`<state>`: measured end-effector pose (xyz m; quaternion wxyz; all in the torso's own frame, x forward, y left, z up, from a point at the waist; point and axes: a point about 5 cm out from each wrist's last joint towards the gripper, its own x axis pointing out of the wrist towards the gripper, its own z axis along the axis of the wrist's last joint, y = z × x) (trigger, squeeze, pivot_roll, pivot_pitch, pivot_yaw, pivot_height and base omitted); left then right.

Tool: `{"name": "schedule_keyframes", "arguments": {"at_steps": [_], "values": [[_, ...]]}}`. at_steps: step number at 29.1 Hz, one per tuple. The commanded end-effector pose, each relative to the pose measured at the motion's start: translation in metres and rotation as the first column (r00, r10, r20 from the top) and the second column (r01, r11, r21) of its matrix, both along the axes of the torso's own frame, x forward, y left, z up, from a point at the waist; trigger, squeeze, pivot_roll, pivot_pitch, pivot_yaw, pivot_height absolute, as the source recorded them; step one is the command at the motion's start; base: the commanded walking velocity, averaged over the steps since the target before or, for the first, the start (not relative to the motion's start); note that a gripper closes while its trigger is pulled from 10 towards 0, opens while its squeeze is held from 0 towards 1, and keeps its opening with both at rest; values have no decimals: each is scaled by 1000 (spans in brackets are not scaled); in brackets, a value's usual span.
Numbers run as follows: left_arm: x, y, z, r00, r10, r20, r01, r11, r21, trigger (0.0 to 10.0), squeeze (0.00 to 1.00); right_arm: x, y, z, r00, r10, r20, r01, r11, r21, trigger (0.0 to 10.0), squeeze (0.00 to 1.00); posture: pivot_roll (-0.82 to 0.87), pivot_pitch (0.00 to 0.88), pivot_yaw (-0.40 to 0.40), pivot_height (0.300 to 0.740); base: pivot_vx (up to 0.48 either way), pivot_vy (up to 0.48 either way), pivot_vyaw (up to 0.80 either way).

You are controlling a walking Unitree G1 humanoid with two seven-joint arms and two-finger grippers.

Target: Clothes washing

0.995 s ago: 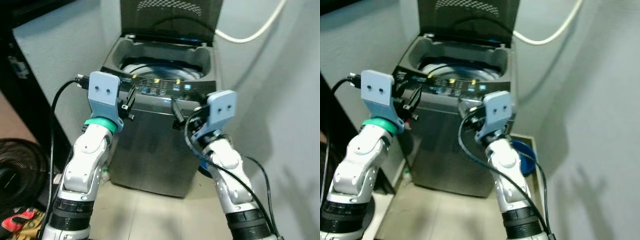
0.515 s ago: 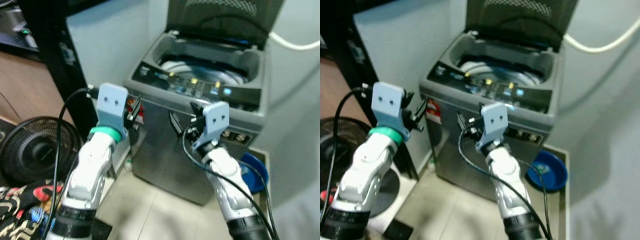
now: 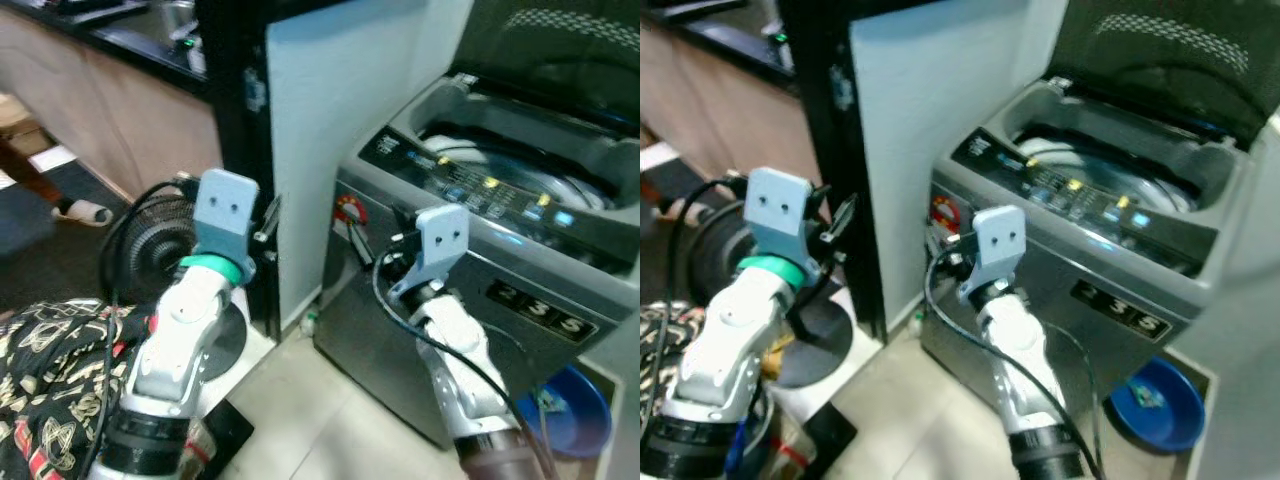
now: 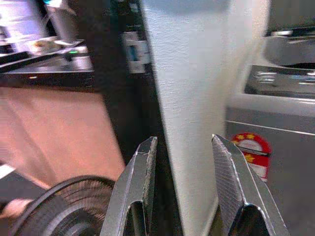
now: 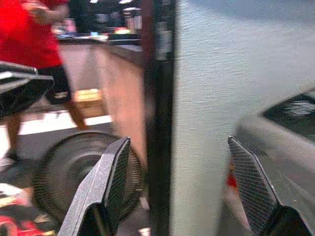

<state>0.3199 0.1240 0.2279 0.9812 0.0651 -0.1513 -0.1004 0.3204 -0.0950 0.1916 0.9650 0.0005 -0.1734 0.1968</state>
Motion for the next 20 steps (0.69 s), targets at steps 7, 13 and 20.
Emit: {"name": "schedule_keyframes", "arguments": {"at_steps": [7,13,20], "values": [[-1,-4,-6,1000,-9,-17,9,1000,12,10000,0,0,-4,-2,1000,-10,-7,10,1000,9,10000,0,120,0,27,740,0,0,775],[-1,-5,-7,1000,-9,-21,10,1000,14,10000,0,-1,-3,-3,1000,2,-7,-2,1000,9,10000,0,120,0,25,740,0,0,775],[-1,-5,-8,1000,-7,-25,8,1000,17,10000,0,-2,-2,-4,1000,6,-9,-6,1000,11,10000,0,122,0,26,740,0,0,775]]}}
